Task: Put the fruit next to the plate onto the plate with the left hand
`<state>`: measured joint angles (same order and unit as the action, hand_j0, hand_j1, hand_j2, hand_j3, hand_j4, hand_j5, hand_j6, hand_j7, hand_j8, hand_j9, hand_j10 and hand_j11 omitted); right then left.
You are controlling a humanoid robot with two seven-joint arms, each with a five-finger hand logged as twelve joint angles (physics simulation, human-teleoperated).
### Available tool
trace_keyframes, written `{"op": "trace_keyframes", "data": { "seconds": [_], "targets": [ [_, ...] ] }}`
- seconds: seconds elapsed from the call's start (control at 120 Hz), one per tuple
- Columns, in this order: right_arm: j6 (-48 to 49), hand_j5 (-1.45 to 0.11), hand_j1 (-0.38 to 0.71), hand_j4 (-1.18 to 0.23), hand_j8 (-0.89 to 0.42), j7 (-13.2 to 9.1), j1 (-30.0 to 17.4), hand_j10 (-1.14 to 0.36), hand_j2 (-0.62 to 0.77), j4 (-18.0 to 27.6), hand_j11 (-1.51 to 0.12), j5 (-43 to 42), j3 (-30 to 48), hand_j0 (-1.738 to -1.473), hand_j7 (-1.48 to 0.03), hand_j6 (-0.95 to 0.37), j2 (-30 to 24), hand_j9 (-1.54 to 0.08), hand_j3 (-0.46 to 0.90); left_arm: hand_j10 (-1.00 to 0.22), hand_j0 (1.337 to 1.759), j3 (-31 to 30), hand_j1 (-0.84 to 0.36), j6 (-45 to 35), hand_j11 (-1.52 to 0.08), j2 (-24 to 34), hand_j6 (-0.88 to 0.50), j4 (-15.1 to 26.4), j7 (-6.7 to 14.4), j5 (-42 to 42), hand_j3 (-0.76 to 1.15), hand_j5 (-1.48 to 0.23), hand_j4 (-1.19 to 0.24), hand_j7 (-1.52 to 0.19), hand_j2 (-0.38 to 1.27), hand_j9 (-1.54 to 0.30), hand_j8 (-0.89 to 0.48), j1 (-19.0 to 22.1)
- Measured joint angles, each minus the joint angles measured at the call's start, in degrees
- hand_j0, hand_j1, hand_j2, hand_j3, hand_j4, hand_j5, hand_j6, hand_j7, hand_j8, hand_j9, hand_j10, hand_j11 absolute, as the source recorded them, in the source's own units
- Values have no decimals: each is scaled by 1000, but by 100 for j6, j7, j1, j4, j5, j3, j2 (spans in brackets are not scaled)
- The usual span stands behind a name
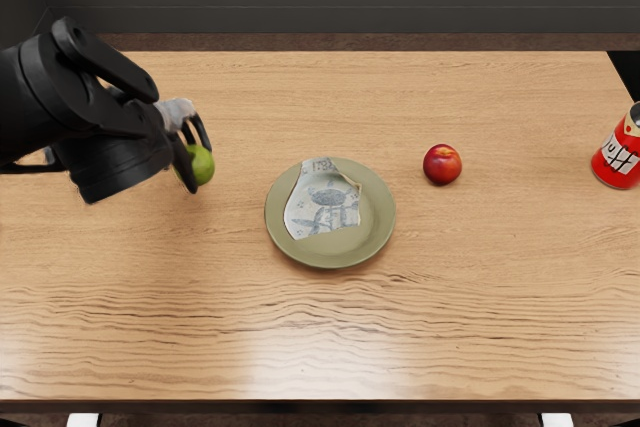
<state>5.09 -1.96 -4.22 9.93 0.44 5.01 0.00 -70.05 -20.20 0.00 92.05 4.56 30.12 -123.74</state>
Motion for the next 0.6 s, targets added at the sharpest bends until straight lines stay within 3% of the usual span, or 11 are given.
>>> {"op": "trace_keyframes", "data": {
  "seconds": [0.142,0.233,0.367,0.408,0.417,0.567,0.6],
  "targets": [
    [-1,-20,-331,-15,-15,-1,0,-15,-3,0,-20,0,0,-1658,-20,-15,0,-20,0,-852,1655,631,-364,397,-1151,0,-284,-315,-10,-19,0,-1239,-495,-1166,511,-1147,-397,11],
    [-2,-20,-331,-15,-15,-2,0,-15,-3,0,-20,0,0,-1658,-20,-15,0,-20,0,-856,1654,1110,-356,624,-1155,0,-280,-556,-9,-38,0,-1249,-496,-1189,483,-1150,-394,58],
    [-3,-20,-331,-15,-15,-1,0,-15,-3,0,-20,0,0,-1658,-20,-15,0,-20,0,-862,1655,1579,-420,780,-1153,0,-263,-751,-8,-57,0,-1249,-492,-1189,637,-1149,-401,196],
    [-3,-20,-331,-15,-15,-1,0,-15,-3,0,-20,0,0,-1658,-20,-15,0,-20,0,-863,1655,1667,-409,800,-1152,0,-259,-791,-7,-73,0,-1253,-487,-1188,590,-1149,-397,307],
    [-3,-20,-331,-15,-15,-1,0,-15,-3,0,-20,0,0,-1658,-20,-15,0,-20,0,-863,1655,1684,-402,796,-1153,0,-315,-800,-7,-75,0,-1240,-493,-1189,580,-1150,-397,323],
    [-2,-20,-331,-15,-15,0,0,-15,-3,0,-20,0,0,-1658,-20,-15,0,-20,0,-864,1655,1846,-415,772,-1150,0,-305,-927,-7,-116,0,-1236,-576,-1182,651,-1148,-427,486],
    [-2,-20,-331,-15,-15,-1,0,-15,-3,0,-20,0,0,-1658,-20,-15,0,-20,0,-795,1655,1859,-364,758,-1057,0,-324,-946,-7,-117,0,-1128,-578,-1082,574,-1055,-418,501]
  ]
}}
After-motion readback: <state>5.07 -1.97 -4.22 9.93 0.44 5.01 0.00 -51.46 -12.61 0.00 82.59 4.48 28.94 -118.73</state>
